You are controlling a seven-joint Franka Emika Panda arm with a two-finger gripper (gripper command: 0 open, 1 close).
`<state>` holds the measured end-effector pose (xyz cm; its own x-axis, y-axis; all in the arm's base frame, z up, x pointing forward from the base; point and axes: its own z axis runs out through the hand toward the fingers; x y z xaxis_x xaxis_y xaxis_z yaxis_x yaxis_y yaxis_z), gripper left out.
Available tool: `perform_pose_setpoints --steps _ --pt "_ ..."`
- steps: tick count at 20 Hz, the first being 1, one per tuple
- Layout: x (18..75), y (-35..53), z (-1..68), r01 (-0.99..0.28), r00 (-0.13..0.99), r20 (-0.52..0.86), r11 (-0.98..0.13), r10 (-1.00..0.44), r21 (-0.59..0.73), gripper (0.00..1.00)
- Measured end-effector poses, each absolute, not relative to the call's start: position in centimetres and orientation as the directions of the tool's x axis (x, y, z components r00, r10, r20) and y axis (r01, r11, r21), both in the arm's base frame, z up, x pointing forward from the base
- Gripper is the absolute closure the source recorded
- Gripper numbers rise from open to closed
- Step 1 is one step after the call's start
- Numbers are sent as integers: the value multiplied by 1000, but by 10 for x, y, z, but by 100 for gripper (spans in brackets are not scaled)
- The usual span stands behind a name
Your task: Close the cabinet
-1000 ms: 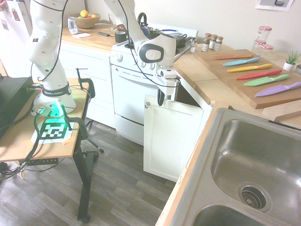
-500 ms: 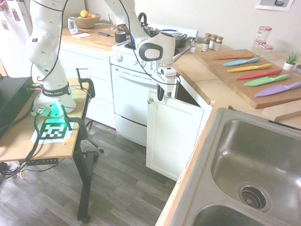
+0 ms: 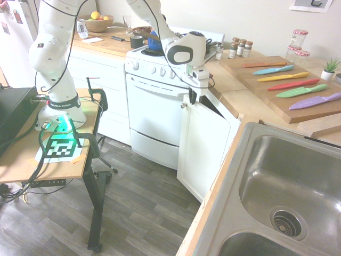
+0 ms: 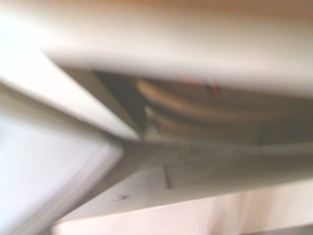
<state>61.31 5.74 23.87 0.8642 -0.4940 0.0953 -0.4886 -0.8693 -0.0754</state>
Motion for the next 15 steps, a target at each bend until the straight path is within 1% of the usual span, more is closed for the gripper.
perform_pose_setpoints --steps 4,8,11,14,15 --pt "637 77 265 -489 858 121 -866 -499 -104 100" --pt "634 62 263 -502 850 125 -859 -512 -103 100" --pt "613 25 261 -528 830 147 -843 -538 -102 100" --pt "574 -21 265 -563 804 169 -821 -570 -94 100" --pt "560 -33 267 -572 797 177 -816 -577 -85 0"
